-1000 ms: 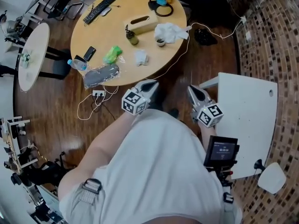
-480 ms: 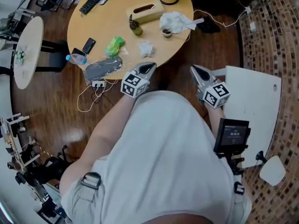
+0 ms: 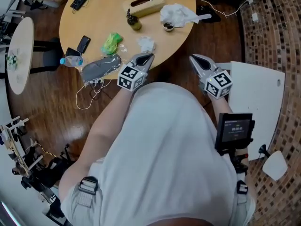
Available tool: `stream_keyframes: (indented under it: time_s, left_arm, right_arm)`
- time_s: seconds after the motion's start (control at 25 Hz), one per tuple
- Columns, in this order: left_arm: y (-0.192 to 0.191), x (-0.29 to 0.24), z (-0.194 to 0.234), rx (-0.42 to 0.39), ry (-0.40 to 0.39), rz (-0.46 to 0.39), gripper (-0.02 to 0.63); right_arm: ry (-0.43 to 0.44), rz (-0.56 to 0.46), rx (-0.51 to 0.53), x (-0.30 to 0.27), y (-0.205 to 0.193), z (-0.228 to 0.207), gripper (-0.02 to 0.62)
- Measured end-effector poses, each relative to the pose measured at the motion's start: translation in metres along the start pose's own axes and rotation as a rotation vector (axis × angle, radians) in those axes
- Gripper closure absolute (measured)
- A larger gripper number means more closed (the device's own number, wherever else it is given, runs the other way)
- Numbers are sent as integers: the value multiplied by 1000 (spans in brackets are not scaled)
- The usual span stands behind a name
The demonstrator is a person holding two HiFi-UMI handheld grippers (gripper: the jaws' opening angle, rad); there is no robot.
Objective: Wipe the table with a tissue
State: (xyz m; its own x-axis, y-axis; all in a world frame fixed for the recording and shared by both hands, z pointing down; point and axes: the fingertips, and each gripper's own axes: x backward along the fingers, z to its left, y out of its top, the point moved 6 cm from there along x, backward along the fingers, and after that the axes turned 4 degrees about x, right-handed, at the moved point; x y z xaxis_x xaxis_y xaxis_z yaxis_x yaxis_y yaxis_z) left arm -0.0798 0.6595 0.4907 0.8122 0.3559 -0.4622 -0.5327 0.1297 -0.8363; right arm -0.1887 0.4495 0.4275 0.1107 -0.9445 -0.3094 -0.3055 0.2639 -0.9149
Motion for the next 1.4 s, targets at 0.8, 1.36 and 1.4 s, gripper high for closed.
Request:
stream_keyframes:
  time_s: [0.8,1.36,1.4]
  left_arm:
    - [-16,-60,96,-204,-38,577,361]
    - [-58,-91,109,-311,-133,783,359]
    - [-61,-92,108,-310,-135,786,362]
  right_arm:
    - [-16,58,-75,-45,-13,7,588]
    - [-140,33,-111,-27,-18,5,588]
    - [-144,32,-116,-27,-18,5,588]
